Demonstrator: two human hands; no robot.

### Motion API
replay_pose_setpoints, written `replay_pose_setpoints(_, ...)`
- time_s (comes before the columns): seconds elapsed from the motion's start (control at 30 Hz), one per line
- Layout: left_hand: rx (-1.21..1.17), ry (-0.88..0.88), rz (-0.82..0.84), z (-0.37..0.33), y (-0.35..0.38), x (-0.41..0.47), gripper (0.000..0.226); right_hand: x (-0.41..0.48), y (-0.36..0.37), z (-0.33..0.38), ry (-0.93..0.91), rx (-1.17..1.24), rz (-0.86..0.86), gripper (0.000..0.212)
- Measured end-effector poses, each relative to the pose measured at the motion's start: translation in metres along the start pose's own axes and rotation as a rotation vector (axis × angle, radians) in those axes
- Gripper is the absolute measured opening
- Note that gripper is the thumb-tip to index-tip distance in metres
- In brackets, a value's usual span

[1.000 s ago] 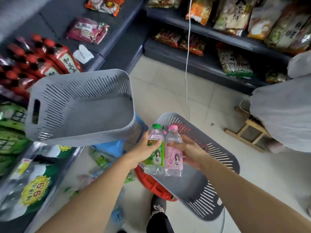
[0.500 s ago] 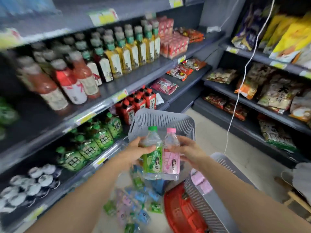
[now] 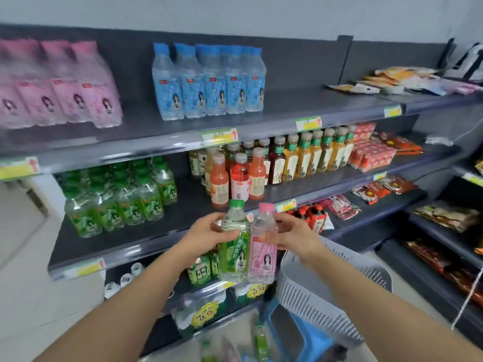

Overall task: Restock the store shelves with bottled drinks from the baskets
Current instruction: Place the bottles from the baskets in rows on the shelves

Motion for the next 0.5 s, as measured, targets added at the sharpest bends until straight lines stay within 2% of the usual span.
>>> replay_pose_setpoints(0.1, 0.014, 0.027, -0.087, 0.002, -0.028, 0.004, 0.044, 0.017, 0.024, 0.018, -0.042, -0.039, 0.042, 0.063)
replay_pose_setpoints(0.23, 0.042, 0.047, -0.205, 0.002, -0.054, 0.009, 0.044, 0.04, 0.053, 0.041, -0.125, -0.055, 0.106, 0.06)
replay_pose_setpoints(0.37, 0.137, 0.076, -0.312, 0.009, -0.074, 0.02, 0.064, 0.067, 0.078, 0.052, -0.159, -0.076, 0.193, 0.055)
replay_pose_setpoints(0.43, 0.163, 0.096, -0.331, 0.009, -0.08, 0.022, 0.067, 0.078, 0.089, 0.055, -0.185, -0.091, 0.225, 0.05)
replay_pose_setpoints(0.5, 0.184, 0.14, -0.332, 0.007, -0.085, 0.026, 0.082, 0.089, 0.099, 0.056, -0.185, -0.099, 0.245, 0.051)
Point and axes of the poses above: each hand's wrist, its own x-axis towards the middle knuckle, its own y-axis out of the palm, z = x × y, the point moved 2 cm from there along x, towards the middle knuckle, and after that the axes turned 11 degrees about -z, right-handed, at the moved point
